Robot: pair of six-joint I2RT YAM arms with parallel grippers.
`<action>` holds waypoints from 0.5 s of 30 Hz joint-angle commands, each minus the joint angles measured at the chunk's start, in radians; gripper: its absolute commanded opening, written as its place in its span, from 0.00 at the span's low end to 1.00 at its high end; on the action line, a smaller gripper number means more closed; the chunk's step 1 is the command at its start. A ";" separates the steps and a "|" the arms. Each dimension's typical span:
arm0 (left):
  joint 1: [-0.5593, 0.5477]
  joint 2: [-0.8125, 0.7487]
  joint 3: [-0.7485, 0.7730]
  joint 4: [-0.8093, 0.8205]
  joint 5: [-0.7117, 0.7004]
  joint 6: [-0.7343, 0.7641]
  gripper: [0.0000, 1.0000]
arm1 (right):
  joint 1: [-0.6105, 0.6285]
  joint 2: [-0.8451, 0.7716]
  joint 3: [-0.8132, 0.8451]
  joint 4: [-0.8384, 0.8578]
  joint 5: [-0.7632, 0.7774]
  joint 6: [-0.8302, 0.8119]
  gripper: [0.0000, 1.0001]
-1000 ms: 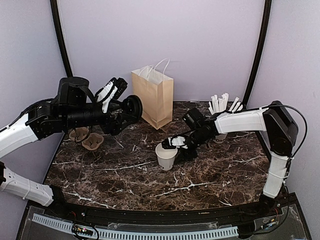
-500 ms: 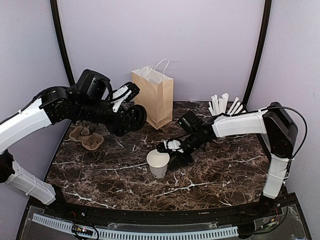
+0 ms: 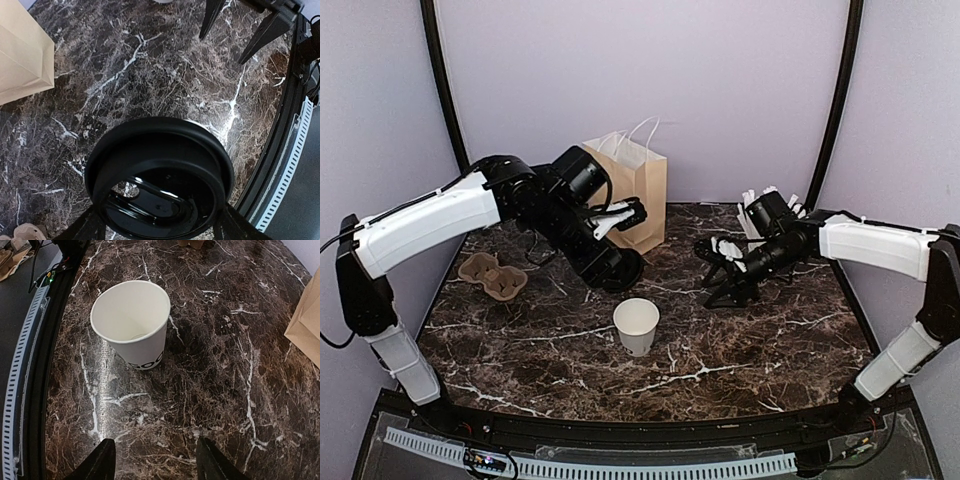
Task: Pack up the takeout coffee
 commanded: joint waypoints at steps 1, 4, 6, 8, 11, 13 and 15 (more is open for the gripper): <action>-0.003 0.041 0.072 -0.093 0.056 0.024 0.72 | -0.029 -0.065 -0.064 0.012 -0.043 0.094 0.56; -0.018 0.092 0.105 -0.112 0.062 0.032 0.72 | -0.044 -0.070 -0.082 0.024 -0.027 0.101 0.56; -0.040 0.114 0.122 -0.121 0.058 0.039 0.72 | -0.051 -0.069 -0.093 0.037 -0.029 0.104 0.56; -0.064 0.135 0.131 -0.136 0.032 0.042 0.72 | -0.052 -0.064 -0.093 0.041 -0.030 0.106 0.56; -0.110 0.159 0.134 -0.162 -0.039 0.052 0.73 | -0.052 -0.051 -0.089 0.038 -0.037 0.106 0.56; -0.130 0.175 0.137 -0.175 -0.076 0.053 0.73 | -0.052 -0.042 -0.087 0.035 -0.043 0.105 0.56; -0.144 0.194 0.141 -0.187 -0.104 0.052 0.73 | -0.052 -0.037 -0.086 0.033 -0.042 0.104 0.56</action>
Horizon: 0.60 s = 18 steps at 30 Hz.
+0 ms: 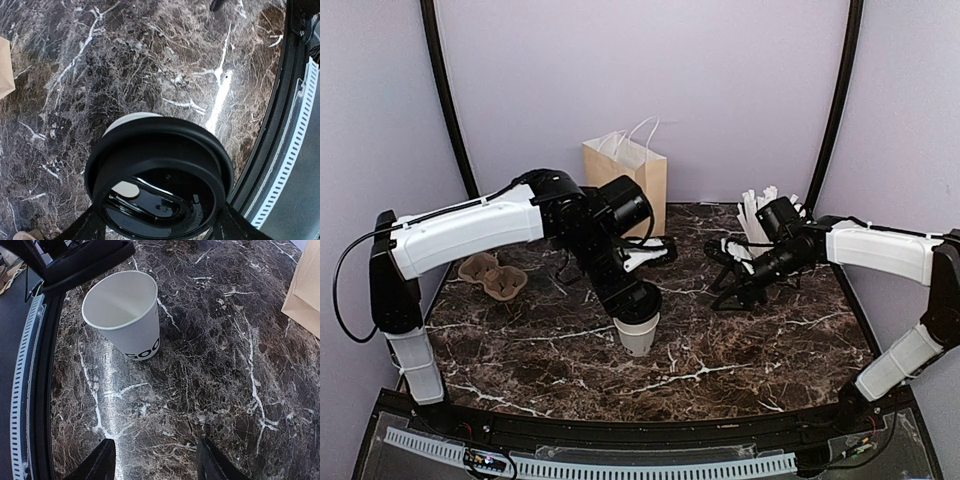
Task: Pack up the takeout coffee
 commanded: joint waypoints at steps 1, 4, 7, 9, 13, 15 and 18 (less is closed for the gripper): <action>-0.033 0.026 0.029 -0.073 -0.080 0.020 0.73 | -0.004 0.018 -0.005 0.017 -0.019 0.010 0.56; -0.038 0.040 0.042 -0.073 -0.082 0.021 0.73 | -0.004 0.023 -0.010 0.019 -0.010 0.008 0.56; -0.040 0.058 0.052 -0.074 -0.083 0.026 0.73 | -0.004 0.023 -0.016 0.019 -0.010 0.006 0.56; -0.040 0.073 0.055 -0.077 -0.121 0.029 0.73 | -0.004 0.022 -0.017 0.019 -0.014 0.006 0.56; -0.041 0.103 0.060 -0.082 -0.178 0.036 0.74 | -0.004 0.022 -0.016 0.018 -0.016 0.006 0.56; -0.041 0.120 0.061 -0.083 -0.184 0.038 0.73 | -0.004 0.025 -0.018 0.018 -0.015 0.006 0.56; -0.041 0.129 0.070 -0.080 -0.160 0.039 0.74 | -0.004 0.028 -0.018 0.017 -0.014 0.005 0.56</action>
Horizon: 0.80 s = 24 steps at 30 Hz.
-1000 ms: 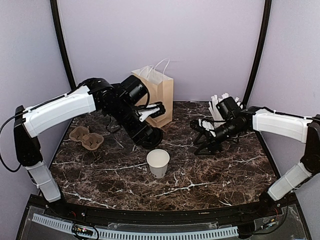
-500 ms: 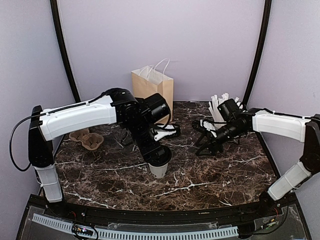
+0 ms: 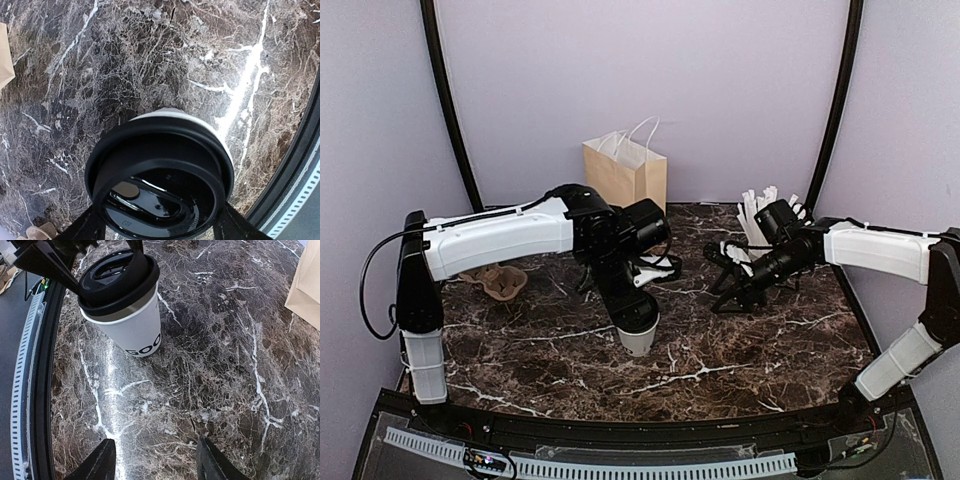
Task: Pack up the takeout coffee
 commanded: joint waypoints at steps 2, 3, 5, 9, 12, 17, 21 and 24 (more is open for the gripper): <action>-0.002 0.009 0.030 -0.027 0.000 0.015 0.74 | -0.004 0.011 -0.011 0.016 -0.015 0.003 0.56; -0.002 0.012 0.030 -0.027 -0.004 0.016 0.74 | -0.004 0.012 -0.011 0.016 -0.015 0.003 0.56; -0.002 0.018 0.028 -0.027 -0.009 0.018 0.74 | -0.004 0.013 -0.010 0.015 -0.018 0.003 0.56; -0.002 0.030 0.031 -0.026 -0.007 0.020 0.74 | -0.004 0.015 -0.010 0.010 -0.026 0.000 0.56; -0.001 0.030 0.054 -0.027 0.016 0.015 0.74 | -0.004 0.013 -0.012 0.008 -0.030 -0.001 0.56; -0.002 0.011 0.057 -0.033 0.040 0.018 0.75 | -0.004 0.015 -0.011 0.005 -0.037 -0.002 0.56; -0.002 0.009 0.034 -0.037 0.027 0.019 0.76 | -0.004 0.025 -0.007 0.003 -0.042 -0.002 0.56; -0.002 0.013 0.025 -0.045 0.018 0.016 0.76 | -0.003 0.031 -0.006 -0.002 -0.048 -0.003 0.56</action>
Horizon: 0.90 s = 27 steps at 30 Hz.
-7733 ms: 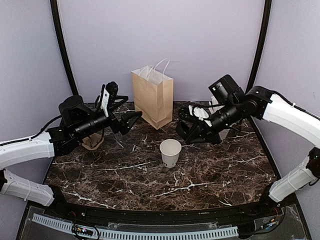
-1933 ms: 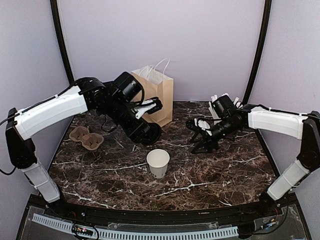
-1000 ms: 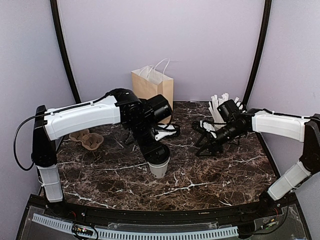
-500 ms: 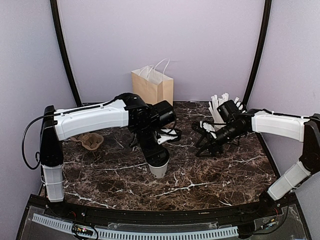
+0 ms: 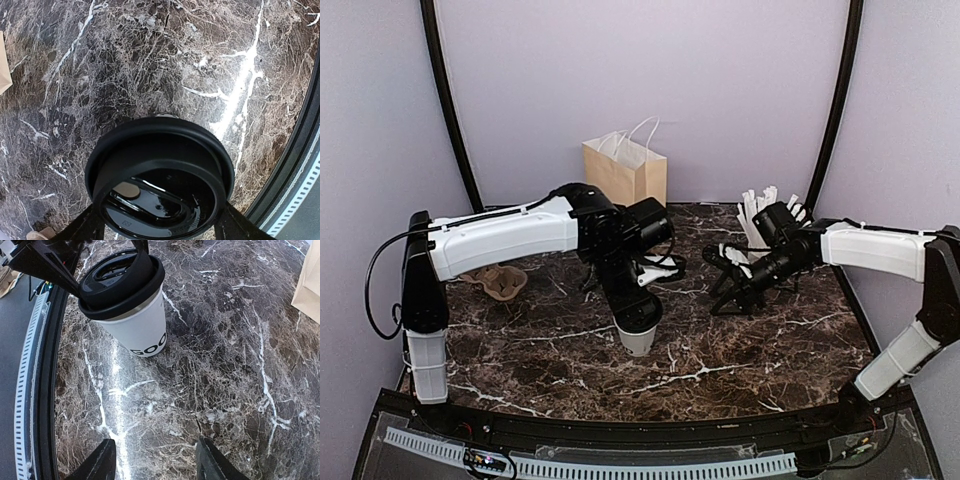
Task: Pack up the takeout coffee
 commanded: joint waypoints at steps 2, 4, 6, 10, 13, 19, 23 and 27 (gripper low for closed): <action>-0.002 -0.019 -0.015 -0.044 0.003 0.003 0.76 | -0.003 0.019 -0.003 0.000 -0.026 -0.003 0.56; -0.002 -0.022 -0.018 -0.046 0.005 0.003 0.76 | -0.003 0.021 -0.002 -0.001 -0.029 -0.003 0.55; -0.003 -0.024 -0.021 -0.046 0.005 0.003 0.77 | -0.003 0.022 0.000 -0.002 -0.031 -0.003 0.55; -0.002 -0.022 -0.027 -0.046 0.015 0.004 0.77 | -0.002 0.027 0.001 -0.002 -0.032 -0.003 0.55; -0.002 -0.016 -0.034 -0.047 0.006 0.007 0.78 | -0.001 0.032 0.001 -0.003 -0.032 -0.003 0.55; -0.003 -0.007 -0.037 -0.044 0.010 0.010 0.79 | 0.002 0.037 0.004 -0.005 -0.034 -0.004 0.55; -0.002 -0.009 -0.022 -0.046 0.005 0.009 0.79 | 0.002 0.040 0.004 -0.007 -0.034 -0.006 0.55; -0.002 -0.023 -0.010 -0.049 0.000 0.009 0.79 | 0.002 0.042 0.004 -0.007 -0.032 -0.006 0.55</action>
